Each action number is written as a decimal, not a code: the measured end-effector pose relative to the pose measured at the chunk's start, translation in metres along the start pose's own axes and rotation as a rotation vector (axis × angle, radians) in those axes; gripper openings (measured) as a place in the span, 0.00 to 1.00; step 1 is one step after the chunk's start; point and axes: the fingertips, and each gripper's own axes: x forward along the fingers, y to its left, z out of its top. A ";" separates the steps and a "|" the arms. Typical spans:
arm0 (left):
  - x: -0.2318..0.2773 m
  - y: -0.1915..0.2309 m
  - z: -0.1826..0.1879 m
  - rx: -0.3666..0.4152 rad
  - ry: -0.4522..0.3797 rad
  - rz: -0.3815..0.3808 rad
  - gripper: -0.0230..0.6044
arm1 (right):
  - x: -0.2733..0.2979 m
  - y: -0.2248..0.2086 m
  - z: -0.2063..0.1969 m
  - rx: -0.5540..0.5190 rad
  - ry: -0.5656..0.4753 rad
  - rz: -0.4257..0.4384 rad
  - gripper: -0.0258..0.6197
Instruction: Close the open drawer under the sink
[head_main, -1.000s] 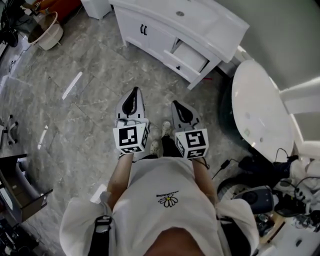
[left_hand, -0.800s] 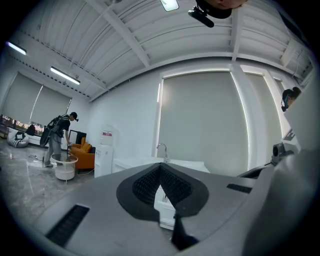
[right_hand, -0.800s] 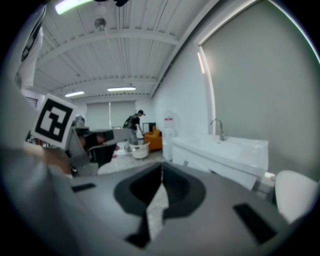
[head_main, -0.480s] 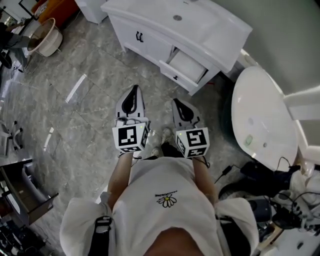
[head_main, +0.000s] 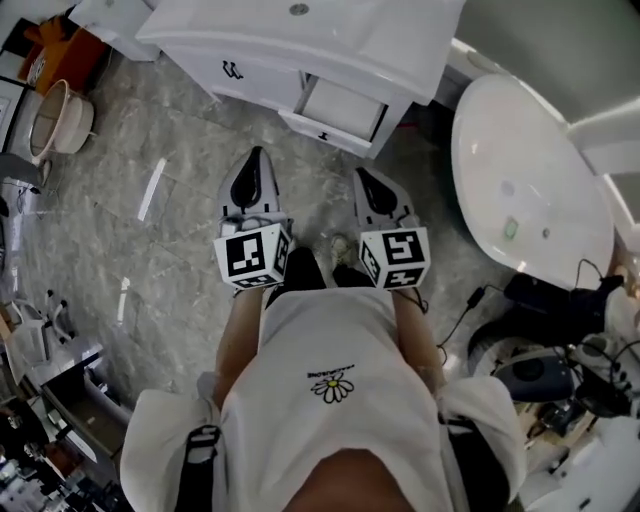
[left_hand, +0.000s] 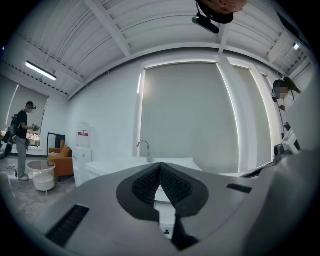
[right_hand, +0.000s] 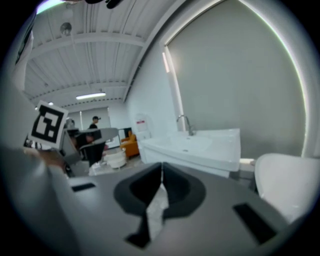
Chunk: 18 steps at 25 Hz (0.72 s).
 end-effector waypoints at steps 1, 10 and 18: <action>0.006 -0.002 0.001 0.003 -0.003 -0.015 0.07 | 0.000 -0.004 0.001 0.002 -0.005 -0.018 0.09; 0.048 -0.024 -0.001 0.079 -0.014 -0.215 0.07 | 0.001 -0.029 0.029 -0.008 -0.117 -0.293 0.09; 0.080 -0.013 0.004 0.057 -0.052 -0.297 0.07 | 0.015 -0.034 0.038 0.021 -0.137 -0.403 0.09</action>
